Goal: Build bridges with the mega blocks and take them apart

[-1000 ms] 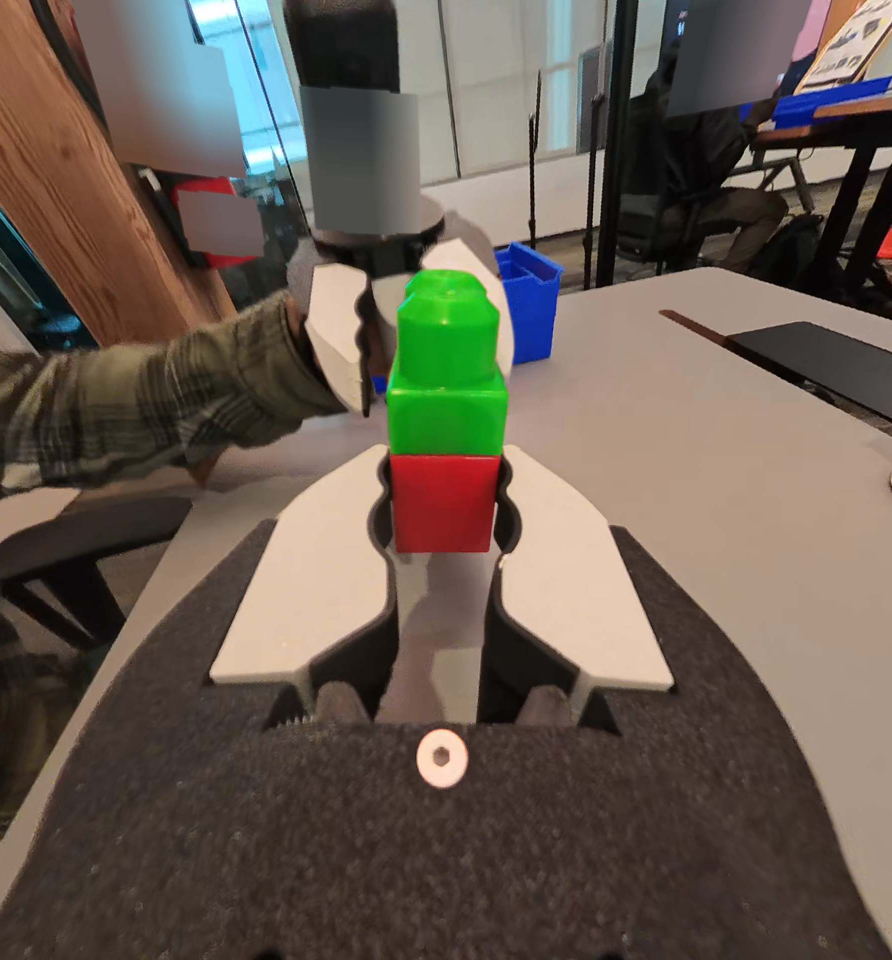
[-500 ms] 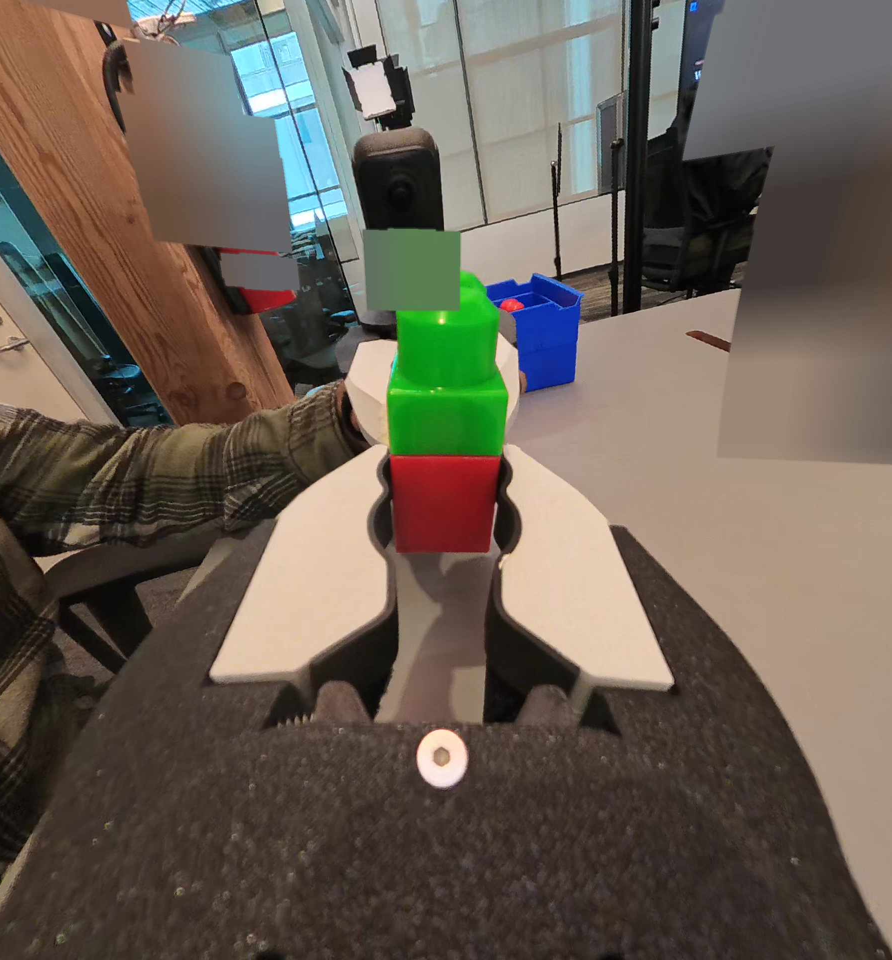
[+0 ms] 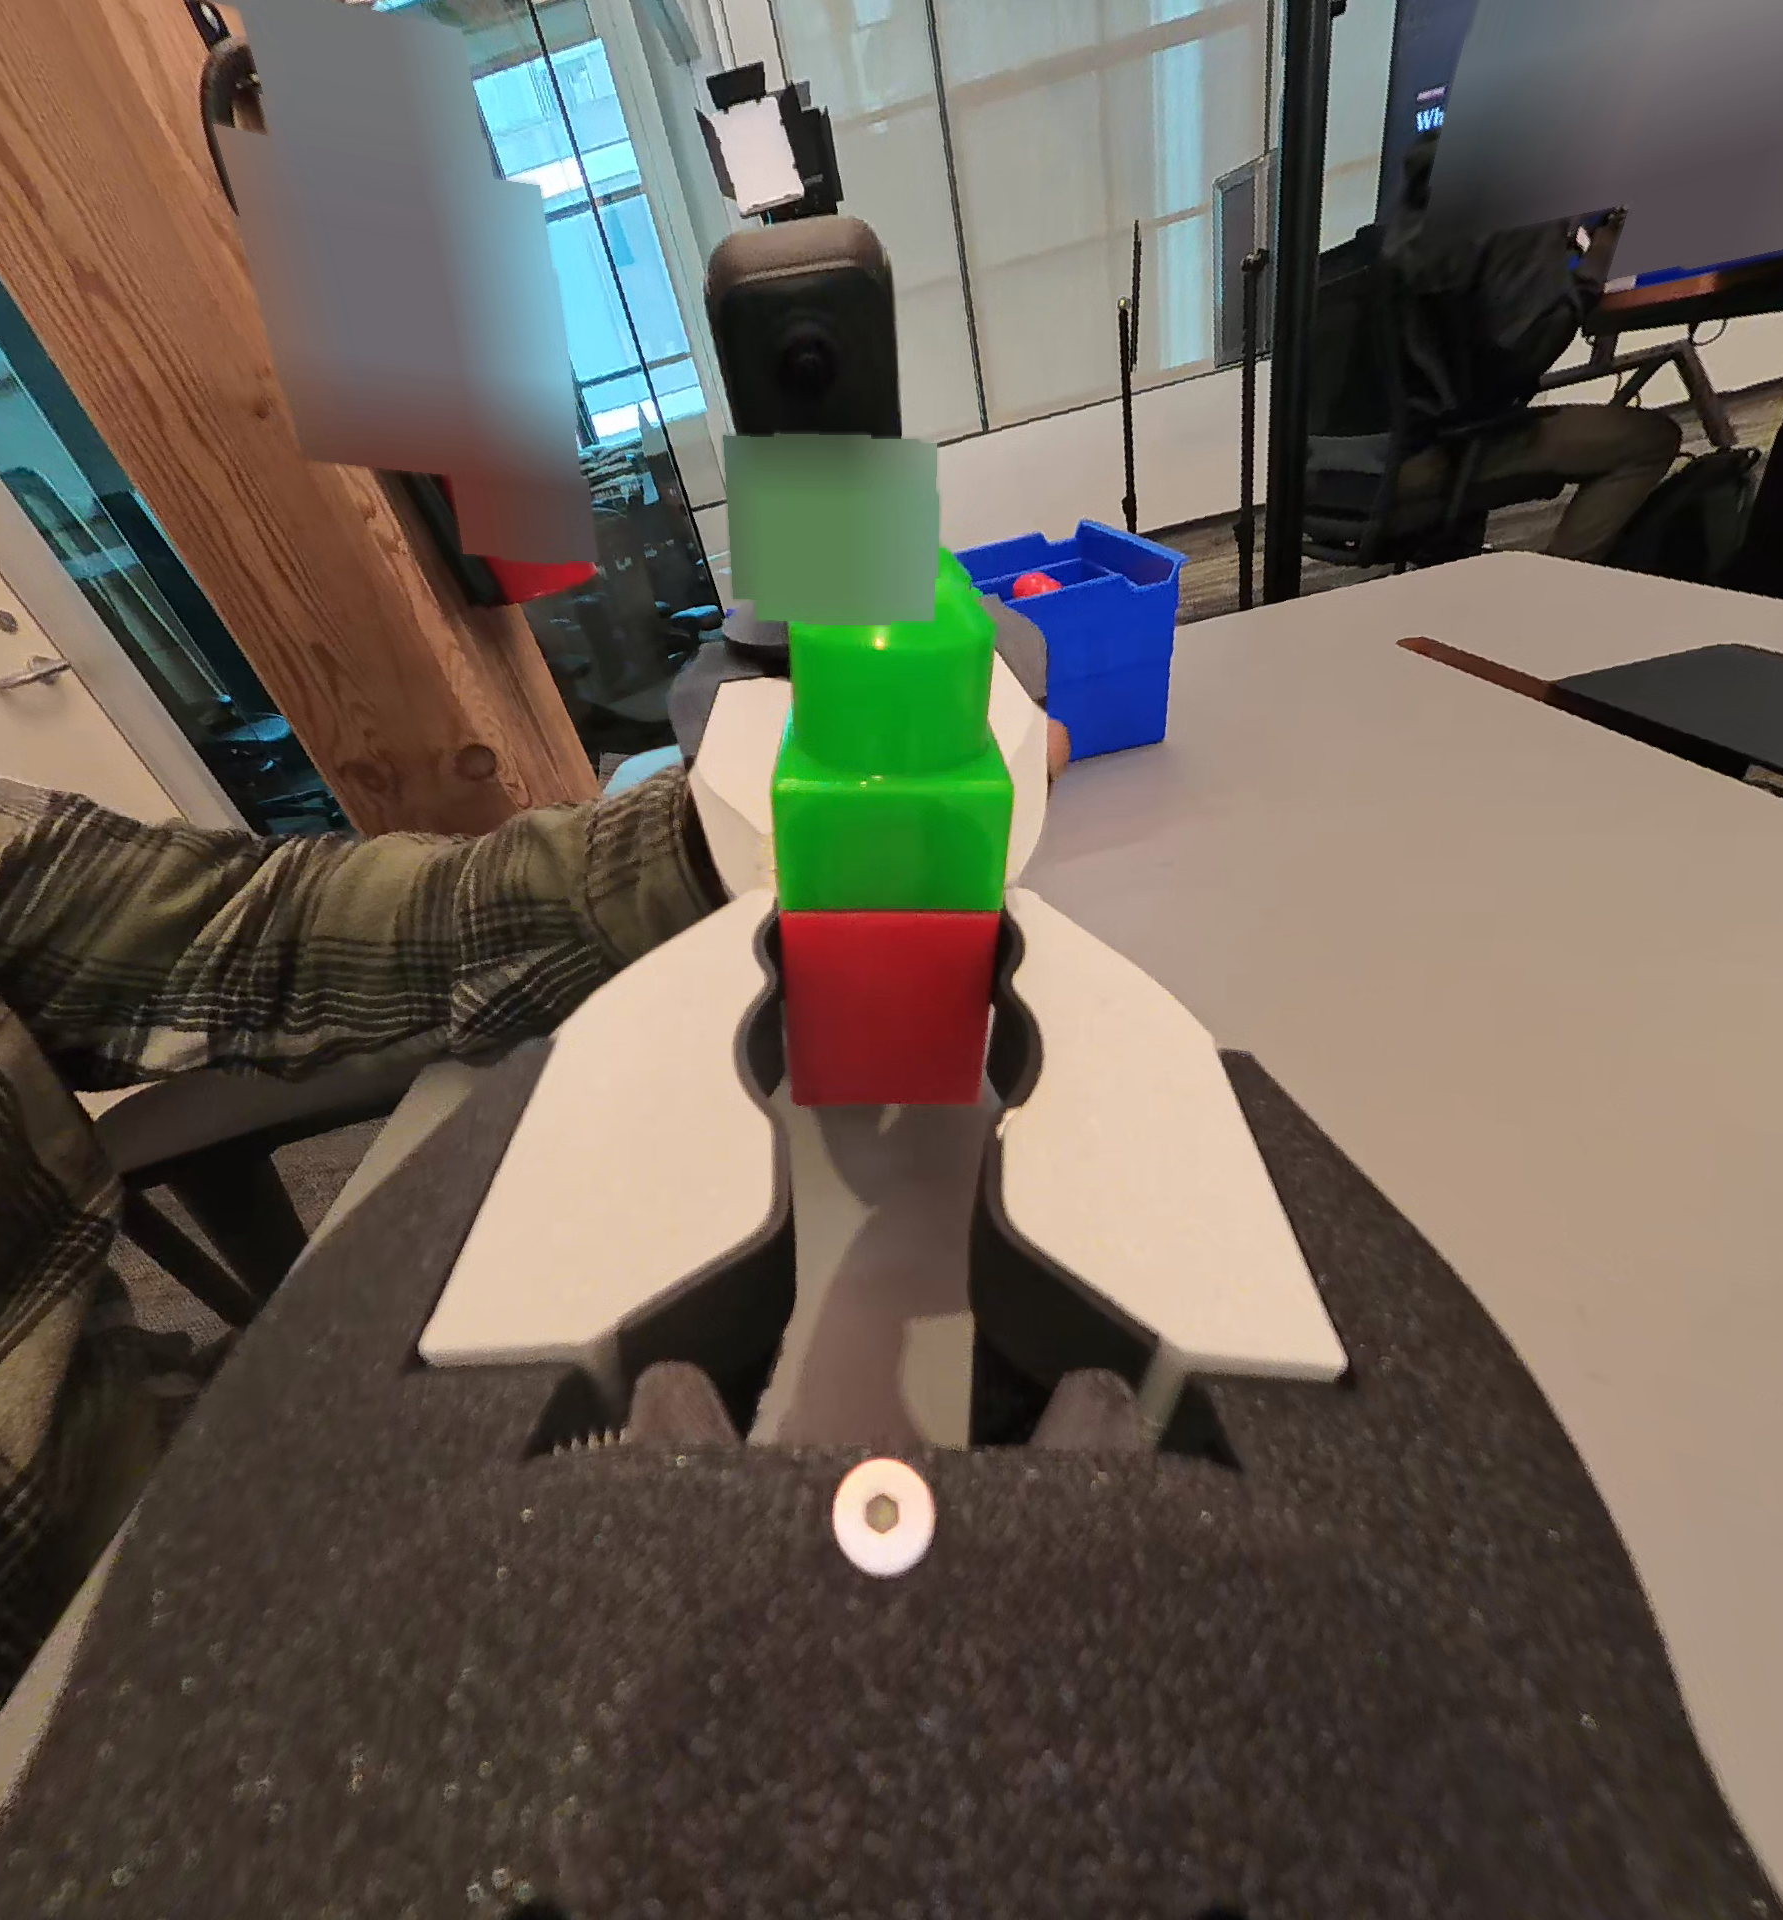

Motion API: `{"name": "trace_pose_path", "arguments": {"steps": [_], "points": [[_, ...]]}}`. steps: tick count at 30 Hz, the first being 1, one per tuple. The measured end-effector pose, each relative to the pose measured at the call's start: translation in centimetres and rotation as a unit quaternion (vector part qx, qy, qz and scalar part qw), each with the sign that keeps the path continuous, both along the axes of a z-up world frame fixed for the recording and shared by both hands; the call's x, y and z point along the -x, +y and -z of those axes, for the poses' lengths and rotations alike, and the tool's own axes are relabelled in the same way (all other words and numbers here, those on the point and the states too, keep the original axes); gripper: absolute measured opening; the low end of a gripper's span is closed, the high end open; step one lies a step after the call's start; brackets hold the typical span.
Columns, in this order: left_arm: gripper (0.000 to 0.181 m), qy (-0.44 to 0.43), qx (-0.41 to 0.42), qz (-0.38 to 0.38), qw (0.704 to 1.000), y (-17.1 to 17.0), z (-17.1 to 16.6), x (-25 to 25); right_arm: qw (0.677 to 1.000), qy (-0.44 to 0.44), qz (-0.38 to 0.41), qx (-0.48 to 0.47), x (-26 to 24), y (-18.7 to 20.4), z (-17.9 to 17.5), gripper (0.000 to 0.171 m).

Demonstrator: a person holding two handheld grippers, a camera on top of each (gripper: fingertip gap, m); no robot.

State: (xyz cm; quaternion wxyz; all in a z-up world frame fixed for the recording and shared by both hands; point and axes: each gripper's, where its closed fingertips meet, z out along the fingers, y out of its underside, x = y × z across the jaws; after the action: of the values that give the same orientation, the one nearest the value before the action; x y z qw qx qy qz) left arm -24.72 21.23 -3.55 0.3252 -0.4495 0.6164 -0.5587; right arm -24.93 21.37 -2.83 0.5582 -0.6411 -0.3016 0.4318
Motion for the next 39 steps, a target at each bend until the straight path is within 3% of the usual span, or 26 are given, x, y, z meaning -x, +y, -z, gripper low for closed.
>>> {"name": "trace_pose_path", "arguments": {"steps": [5,9,15,20,25,32,39], "points": [[0.036,0.033,-0.005,-0.003,0.999,0.0,1.3,0.0,0.999,-0.024,-0.008,0.024,0.0,-0.2,1.4,0.039],[0.036,0.064,-0.023,-0.010,0.998,0.3,2.2,0.6,0.997,-0.061,-0.007,0.038,-0.9,-0.5,2.2,0.065],[0.036,0.104,-0.043,-0.017,0.994,0.6,3.5,0.8,0.973,-0.229,-0.003,0.023,-2.9,-0.4,1.2,0.080],[0.036,0.126,-0.057,-0.016,0.990,0.2,4.3,0.4,0.941,-0.330,-0.066,0.035,-1.5,-0.4,0.4,0.071],[0.036,0.139,-0.069,-0.019,0.988,0.1,4.7,0.2,0.907,-0.398,-0.114,0.074,-0.5,-0.3,2.3,0.062],[0.036,0.153,-0.075,-0.011,0.985,-0.4,5.3,0.0,0.885,-0.434,-0.139,0.093,0.5,-0.1,3.8,0.036],[0.036,0.154,-0.054,-0.006,0.987,-0.3,5.8,-0.1,0.880,-0.438,-0.136,0.120,0.2,0.0,4.5,0.035]]}}
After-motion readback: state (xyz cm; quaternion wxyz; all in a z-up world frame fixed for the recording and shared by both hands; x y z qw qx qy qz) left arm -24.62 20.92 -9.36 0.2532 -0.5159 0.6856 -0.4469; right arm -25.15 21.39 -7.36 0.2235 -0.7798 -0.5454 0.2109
